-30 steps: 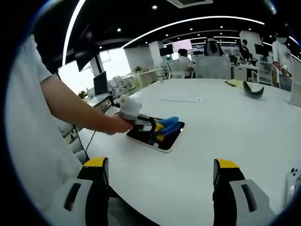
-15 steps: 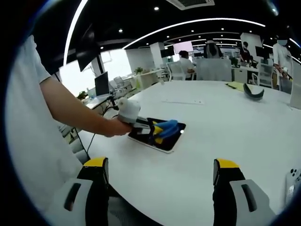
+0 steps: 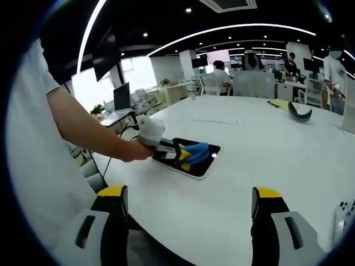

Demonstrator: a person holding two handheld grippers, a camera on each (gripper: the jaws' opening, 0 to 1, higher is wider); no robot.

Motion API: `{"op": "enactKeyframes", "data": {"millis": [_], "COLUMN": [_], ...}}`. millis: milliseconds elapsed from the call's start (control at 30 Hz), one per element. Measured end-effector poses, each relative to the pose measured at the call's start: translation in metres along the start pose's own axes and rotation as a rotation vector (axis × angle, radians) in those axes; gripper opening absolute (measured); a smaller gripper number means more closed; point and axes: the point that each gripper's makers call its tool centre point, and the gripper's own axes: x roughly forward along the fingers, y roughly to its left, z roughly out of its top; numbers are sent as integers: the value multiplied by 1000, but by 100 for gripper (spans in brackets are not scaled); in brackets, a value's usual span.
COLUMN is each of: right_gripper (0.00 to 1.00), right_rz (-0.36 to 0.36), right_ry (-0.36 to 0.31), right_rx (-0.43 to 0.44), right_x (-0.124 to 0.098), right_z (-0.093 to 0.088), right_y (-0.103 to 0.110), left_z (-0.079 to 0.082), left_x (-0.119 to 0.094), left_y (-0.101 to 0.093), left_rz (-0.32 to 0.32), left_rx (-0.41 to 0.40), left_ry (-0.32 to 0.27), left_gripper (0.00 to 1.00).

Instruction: Wipe the mirror surface with the cleaning cloth until all visible marks leave the cleaned area.

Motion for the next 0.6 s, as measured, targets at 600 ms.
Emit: {"op": "enactKeyframes", "data": {"millis": [600], "right_gripper": [92], "right_rz": [14], "right_ry": [2], "right_rx": [-26], "right_x": [-2], "right_z": [5], "right_y": [4], "left_z": [-7], "left_x": [-9], "left_y": [-5], "left_rz": [1], "left_rx": [1], "left_ry": [5], "left_gripper": [7]}}
